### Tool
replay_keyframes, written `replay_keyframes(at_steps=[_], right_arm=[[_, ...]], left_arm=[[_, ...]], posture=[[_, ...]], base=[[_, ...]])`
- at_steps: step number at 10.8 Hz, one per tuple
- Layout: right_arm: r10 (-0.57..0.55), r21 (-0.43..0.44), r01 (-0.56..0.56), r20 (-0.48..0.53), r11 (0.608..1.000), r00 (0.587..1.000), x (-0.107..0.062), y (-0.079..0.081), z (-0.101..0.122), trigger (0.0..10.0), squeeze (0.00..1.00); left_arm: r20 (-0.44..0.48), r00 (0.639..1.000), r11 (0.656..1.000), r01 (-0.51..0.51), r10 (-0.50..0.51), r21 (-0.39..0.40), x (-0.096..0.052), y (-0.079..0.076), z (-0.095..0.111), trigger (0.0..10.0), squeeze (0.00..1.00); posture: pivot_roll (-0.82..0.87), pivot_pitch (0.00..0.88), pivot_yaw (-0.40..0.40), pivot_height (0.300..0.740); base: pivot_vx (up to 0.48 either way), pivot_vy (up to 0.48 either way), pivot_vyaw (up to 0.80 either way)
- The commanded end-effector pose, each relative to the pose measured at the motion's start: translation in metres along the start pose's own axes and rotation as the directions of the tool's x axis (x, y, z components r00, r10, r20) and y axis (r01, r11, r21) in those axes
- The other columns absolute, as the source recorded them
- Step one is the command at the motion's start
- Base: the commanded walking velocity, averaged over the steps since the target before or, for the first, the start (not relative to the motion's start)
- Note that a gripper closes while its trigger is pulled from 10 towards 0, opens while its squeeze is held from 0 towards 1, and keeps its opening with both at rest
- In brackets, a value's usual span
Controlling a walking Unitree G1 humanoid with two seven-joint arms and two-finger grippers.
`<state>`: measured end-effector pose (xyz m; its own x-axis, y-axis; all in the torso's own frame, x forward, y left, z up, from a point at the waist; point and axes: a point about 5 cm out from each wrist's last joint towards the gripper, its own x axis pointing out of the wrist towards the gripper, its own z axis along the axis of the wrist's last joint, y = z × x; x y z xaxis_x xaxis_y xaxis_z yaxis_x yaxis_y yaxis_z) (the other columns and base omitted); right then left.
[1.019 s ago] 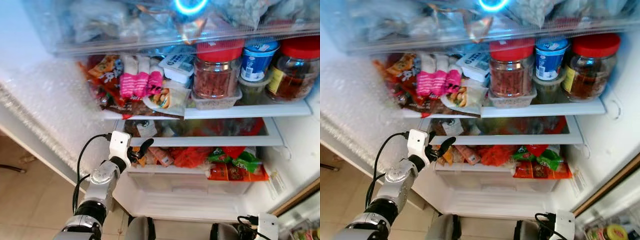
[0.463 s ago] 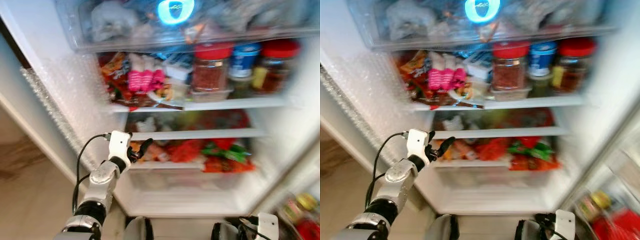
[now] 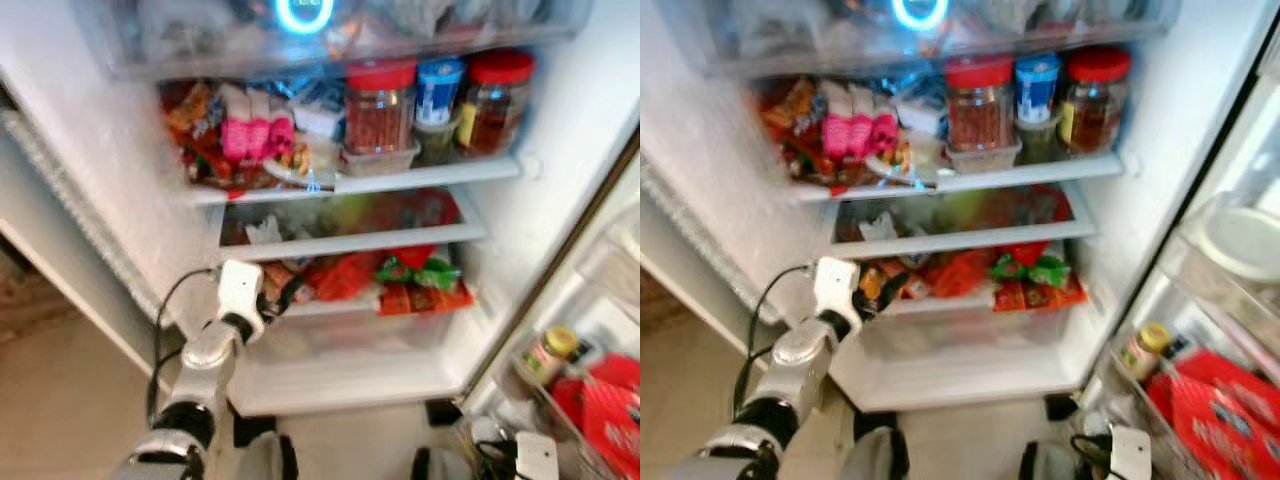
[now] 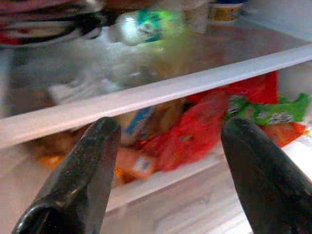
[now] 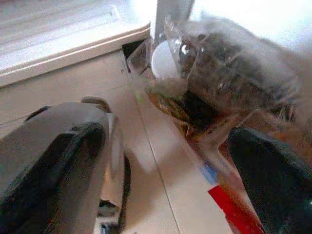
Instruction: Restocking fridge
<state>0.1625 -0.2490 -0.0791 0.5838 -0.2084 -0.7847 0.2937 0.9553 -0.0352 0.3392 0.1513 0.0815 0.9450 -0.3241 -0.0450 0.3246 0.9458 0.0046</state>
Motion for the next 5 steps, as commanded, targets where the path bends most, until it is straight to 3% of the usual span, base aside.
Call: replay_keyframes(at_steps=[1,4,5], right_arm=[[0.018,-0.002,-0.018,-0.043,1.000,0.999,-0.001,0.006,-0.011,10.0,0.00],[0.021,-0.010,-0.022,-0.042,1.000,0.999,-0.001,0.005,-0.009,10.0,0.00],[0.023,-0.014,-0.024,-0.042,1.000,0.999,-0.001,0.004,-0.009,10.0,0.00]], left_arm=[[-0.041,0.999,0.999,-0.034,0.034,-0.012,-0.005,0.005,-0.009,10.0,0.00],[-0.161,0.972,0.984,-0.175,0.169,-0.022,-0.019,0.017,-0.035,10.0,0.00],[-0.196,0.956,0.973,-0.228,0.218,-0.028,-0.024,0.022,-0.042,10.0,0.00]], posture=[[0.03,0.041,0.093,0.614],[0.03,0.051,0.079,0.614],[0.04,0.052,0.077,0.614]], base=[[-0.277,0.000,0.00],[-0.280,0.000,0.00],[0.000,0.000,0.00]])
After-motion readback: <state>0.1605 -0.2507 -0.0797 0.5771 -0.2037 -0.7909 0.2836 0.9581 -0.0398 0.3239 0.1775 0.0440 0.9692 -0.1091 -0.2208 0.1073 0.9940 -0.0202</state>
